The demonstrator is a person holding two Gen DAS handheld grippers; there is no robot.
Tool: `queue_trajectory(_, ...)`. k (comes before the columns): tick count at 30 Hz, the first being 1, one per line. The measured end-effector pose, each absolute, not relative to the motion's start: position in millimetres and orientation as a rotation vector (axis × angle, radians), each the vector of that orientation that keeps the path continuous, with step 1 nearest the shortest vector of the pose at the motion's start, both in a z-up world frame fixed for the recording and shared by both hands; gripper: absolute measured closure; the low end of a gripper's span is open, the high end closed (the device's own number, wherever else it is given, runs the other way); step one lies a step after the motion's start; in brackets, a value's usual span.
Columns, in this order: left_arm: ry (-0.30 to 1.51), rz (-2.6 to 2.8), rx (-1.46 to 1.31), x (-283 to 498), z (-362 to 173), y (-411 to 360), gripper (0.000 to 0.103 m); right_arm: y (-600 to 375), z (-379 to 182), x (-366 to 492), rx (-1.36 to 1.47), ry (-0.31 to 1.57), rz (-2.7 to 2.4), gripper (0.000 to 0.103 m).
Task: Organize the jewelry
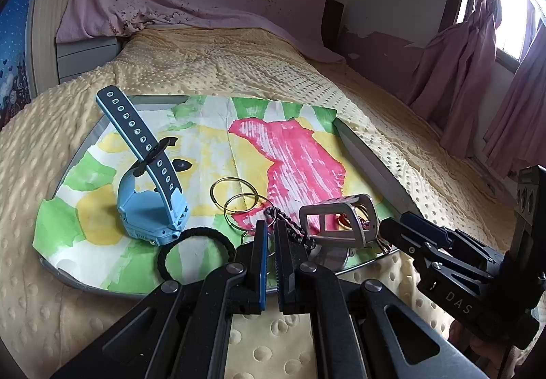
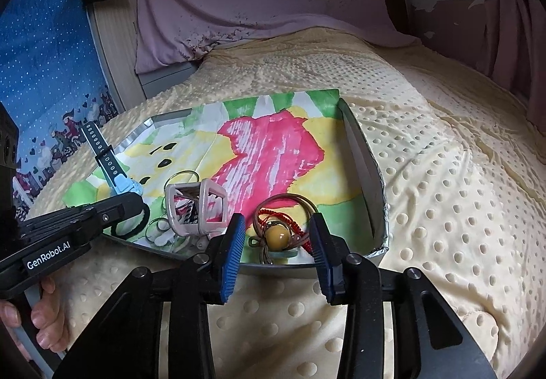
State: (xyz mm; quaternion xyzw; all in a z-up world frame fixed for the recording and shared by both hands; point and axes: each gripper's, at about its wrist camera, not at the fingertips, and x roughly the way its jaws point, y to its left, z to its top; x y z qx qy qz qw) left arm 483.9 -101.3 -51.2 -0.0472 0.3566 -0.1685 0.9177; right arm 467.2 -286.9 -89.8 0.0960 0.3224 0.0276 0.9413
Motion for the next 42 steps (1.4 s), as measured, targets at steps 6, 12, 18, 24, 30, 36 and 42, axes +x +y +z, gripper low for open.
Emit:
queue_trajectory(6, 0.725, -0.338, -0.108, 475.9, -48.4, -99.2, 0.099, -292.2, -82.8, 457.1, 0.200, 0.617, 0.040, 0.057)
queue_trajectory(12, 0.719, -0.326, -0.096, 464.5, -47.6, -100.2, 0.098, -297.6, -76.2, 444.9, 0.203, 0.580, 0.030, 0.045)
queue_trajectory(18, 0.704, -0.308, -0.109, 454.4, -45.1, -96.3, 0.071, -303.9, -70.6, 431.3, 0.209, 0.549, 0.021, 0.037)
queue_trajectory(24, 0.609, -0.296, -0.132, 436.8, -32.0, -89.3, 0.030, -308.6, -66.9, 420.3, 0.211, 0.534, 0.021, 0.031)
queue_trajectory(30, 0.558, -0.257, -0.140, 415.6, -19.6, -76.1, 0.019, -309.8, -56.0, 399.7, 0.206, 0.486, 0.021, 0.023)
queue_trajectory(36, 0.476, -0.201, -0.126, 382.3, -1.8, -63.7, 0.006, -303.7, -37.6, 370.9, 0.198, 0.427, 0.044, 0.013)
queue_trajectory(42, 0.380, -0.160, -0.083, 337.9, 16.6, -55.8, 0.000, -294.2, -16.0, 332.1, 0.196, 0.348, 0.076, 0.005)
